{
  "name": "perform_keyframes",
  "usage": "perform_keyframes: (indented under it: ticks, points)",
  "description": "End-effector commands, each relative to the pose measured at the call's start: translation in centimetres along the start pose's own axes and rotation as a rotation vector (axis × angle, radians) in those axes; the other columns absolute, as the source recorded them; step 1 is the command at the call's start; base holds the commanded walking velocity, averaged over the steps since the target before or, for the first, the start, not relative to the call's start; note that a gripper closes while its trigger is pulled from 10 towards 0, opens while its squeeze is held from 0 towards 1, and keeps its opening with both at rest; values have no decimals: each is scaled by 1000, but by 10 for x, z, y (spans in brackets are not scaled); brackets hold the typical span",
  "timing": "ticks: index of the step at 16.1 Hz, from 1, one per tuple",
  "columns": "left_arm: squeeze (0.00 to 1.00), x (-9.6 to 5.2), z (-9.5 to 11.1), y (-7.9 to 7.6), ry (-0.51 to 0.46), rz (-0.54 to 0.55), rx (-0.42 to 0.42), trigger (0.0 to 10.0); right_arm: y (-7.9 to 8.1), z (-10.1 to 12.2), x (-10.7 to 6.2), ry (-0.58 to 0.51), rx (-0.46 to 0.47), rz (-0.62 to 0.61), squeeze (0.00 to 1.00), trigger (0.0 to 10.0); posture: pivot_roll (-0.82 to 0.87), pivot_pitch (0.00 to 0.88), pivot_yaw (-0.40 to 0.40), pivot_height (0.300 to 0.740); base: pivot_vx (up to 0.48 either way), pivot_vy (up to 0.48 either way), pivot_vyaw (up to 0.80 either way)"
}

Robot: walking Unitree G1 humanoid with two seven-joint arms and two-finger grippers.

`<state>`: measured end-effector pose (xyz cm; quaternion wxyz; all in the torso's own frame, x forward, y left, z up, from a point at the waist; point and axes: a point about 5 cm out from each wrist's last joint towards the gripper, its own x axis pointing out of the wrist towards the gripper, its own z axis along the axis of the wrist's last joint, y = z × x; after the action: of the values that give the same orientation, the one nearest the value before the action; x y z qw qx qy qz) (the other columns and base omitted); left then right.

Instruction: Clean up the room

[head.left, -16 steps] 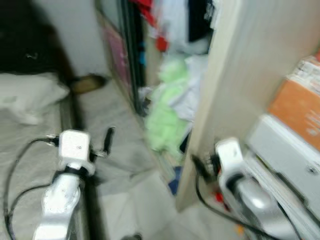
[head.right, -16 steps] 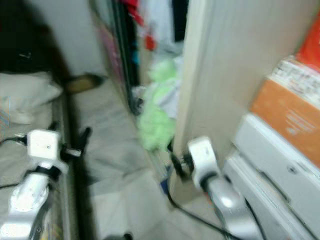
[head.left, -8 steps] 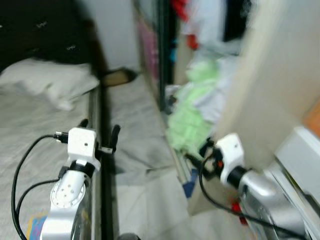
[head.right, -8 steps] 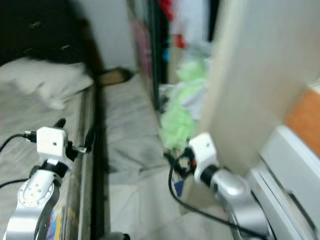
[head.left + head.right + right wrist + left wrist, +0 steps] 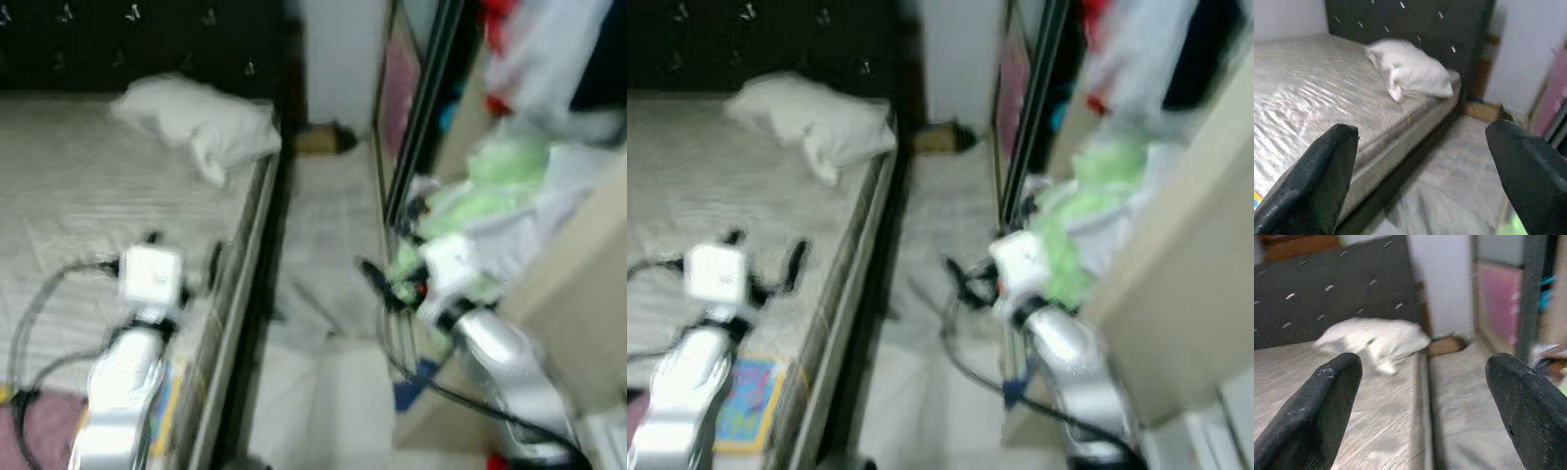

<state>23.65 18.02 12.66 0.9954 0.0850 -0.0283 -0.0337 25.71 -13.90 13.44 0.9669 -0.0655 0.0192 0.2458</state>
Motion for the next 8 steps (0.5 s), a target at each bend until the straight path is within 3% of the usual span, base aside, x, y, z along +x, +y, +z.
perform_keyframes:
  ticks: [1, 8]
  points:
    - [0, 1, 4, -4, -18, -7, 5, 10000, -7, -2, -3, 7, -18, -40, 0, 10000, -5, 0, -13, 740, 0, 0, 800]
    - [0, 2, 4, -3, -17, 25, 20, 10000, -18, 3, 0, -38, -61, -162, 0, 10000, -4, 0, -14, 740, 0, 0, 800]
